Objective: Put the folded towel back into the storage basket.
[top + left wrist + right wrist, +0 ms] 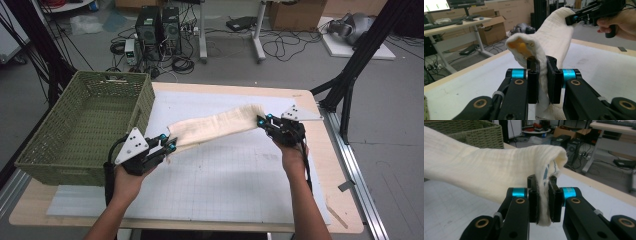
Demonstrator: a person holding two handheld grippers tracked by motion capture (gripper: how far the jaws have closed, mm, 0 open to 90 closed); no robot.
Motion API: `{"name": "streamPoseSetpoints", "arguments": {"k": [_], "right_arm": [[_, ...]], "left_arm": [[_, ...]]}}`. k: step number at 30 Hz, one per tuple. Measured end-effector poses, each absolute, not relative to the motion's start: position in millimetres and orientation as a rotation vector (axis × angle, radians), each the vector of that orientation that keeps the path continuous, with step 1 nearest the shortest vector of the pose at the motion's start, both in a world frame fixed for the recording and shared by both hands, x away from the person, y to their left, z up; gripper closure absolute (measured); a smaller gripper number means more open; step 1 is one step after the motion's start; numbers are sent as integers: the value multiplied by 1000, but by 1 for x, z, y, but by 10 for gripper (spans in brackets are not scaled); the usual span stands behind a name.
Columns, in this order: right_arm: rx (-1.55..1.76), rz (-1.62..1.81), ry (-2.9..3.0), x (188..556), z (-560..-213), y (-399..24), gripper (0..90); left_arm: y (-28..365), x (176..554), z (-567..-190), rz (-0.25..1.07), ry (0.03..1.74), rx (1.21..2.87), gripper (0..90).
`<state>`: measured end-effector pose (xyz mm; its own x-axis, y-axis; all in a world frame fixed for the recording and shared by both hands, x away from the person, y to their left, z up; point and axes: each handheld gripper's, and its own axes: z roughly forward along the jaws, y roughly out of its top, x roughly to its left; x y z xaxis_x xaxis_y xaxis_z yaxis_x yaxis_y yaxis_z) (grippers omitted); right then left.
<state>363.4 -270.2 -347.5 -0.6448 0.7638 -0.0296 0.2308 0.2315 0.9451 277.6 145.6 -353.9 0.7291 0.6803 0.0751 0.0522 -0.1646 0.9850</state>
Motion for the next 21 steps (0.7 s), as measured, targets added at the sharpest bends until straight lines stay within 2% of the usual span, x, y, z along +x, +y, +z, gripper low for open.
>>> {"name": "streamPoseSetpoints", "arguments": {"k": [21], "right_arm": [[841, 1424, 2031, 415, -313, -206, 814]], "left_arm": [[181, 271, -329, 722, 660, 1618, 816]]}}
